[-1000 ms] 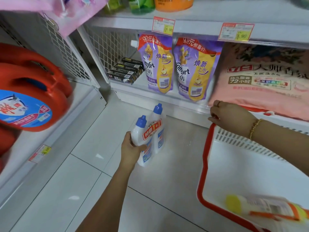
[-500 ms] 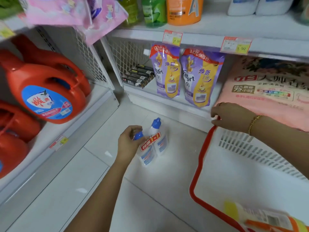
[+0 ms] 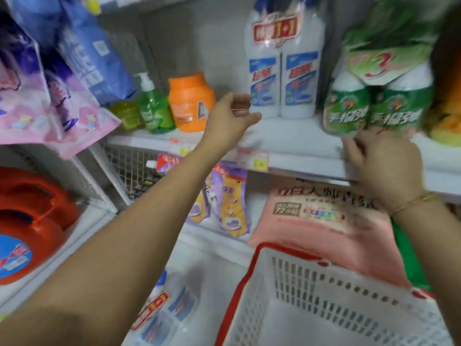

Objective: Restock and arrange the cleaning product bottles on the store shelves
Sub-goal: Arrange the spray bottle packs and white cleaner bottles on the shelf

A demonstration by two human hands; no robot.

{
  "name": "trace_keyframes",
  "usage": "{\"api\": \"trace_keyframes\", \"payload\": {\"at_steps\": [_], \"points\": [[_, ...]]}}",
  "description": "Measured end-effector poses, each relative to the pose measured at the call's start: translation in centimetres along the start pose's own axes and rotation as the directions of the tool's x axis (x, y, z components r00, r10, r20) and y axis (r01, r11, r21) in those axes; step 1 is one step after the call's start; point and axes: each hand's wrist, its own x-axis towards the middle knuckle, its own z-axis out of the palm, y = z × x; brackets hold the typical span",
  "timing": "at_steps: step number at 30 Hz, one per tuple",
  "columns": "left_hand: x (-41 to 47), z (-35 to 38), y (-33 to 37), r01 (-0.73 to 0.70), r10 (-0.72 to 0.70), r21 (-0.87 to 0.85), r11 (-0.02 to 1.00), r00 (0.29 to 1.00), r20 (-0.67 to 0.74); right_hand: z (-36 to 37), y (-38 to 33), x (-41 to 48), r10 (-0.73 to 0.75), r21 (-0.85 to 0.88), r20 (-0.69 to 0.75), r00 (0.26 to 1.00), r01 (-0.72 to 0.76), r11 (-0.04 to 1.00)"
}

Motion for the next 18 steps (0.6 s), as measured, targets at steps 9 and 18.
{"api": "trace_keyframes", "payload": {"at_steps": [9, 18], "points": [[12.4, 3.9, -2.0, 0.201, -0.194, -0.12, 0.972, 0.979, 0.066, 2.3, -0.5, -0.3, -0.041, -0.227, -0.179, 0.983, -0.001, 0.974], [13.5, 3.7, -1.7, 0.194, -0.178, -0.087, 0.977, 0.97, 0.165, 2.9, -0.5, -0.2, -0.084, -0.28, -0.241, 0.967, 0.014, 0.96]]}}
